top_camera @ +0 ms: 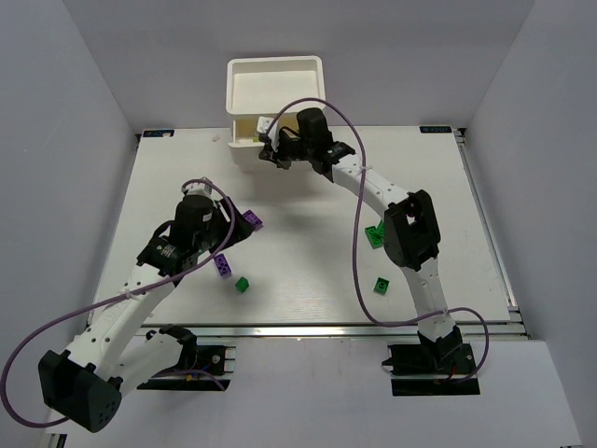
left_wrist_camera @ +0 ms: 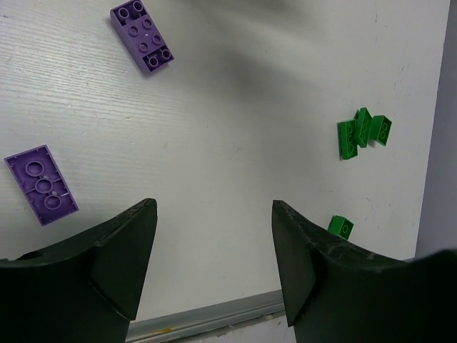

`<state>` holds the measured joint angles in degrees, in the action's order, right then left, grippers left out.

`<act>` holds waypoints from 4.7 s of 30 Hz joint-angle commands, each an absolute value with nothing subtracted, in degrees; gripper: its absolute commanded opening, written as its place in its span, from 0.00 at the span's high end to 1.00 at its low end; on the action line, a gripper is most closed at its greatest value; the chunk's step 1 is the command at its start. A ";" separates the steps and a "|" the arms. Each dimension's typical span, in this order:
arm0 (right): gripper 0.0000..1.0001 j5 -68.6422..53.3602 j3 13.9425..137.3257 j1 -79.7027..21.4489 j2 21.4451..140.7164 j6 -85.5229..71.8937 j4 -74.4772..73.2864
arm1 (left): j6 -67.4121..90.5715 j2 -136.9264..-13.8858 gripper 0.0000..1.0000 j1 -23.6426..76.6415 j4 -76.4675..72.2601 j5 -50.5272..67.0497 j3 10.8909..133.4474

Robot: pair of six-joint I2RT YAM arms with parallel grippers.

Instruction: Sort the legos into containers by color

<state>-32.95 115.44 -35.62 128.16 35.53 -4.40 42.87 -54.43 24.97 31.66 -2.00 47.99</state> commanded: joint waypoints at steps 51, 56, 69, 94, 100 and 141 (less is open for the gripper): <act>0.12 -39.29 116.94 -28.22 124.26 32.69 13.56 | 39.99 -53.44 0.22 24.79 34.98 -3.43 52.47; 0.12 -37.53 127.87 -27.86 132.53 37.35 8.18 | 40.08 -52.65 0.22 24.79 35.33 -4.04 52.12; 0.19 -30.06 129.11 -27.42 136.67 45.34 5.98 | 39.82 -52.47 0.21 24.79 36.47 -4.75 52.56; 0.87 -48.14 126.21 -17.68 127.18 76.36 -25.38 | 39.82 -53.70 0.21 24.79 32.96 -3.60 50.98; 0.87 -53.78 128.14 -14.16 126.56 86.65 -37.17 | 39.29 -55.72 0.21 24.79 30.85 -2.11 50.98; 0.14 -59.67 86.93 -10.55 94.76 15.21 28.75 | 33.31 -82.18 0.24 23.73 18.02 -1.23 79.72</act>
<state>-62.15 88.36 -10.94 99.61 28.25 22.24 34.28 -83.46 24.10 16.78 1.50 78.81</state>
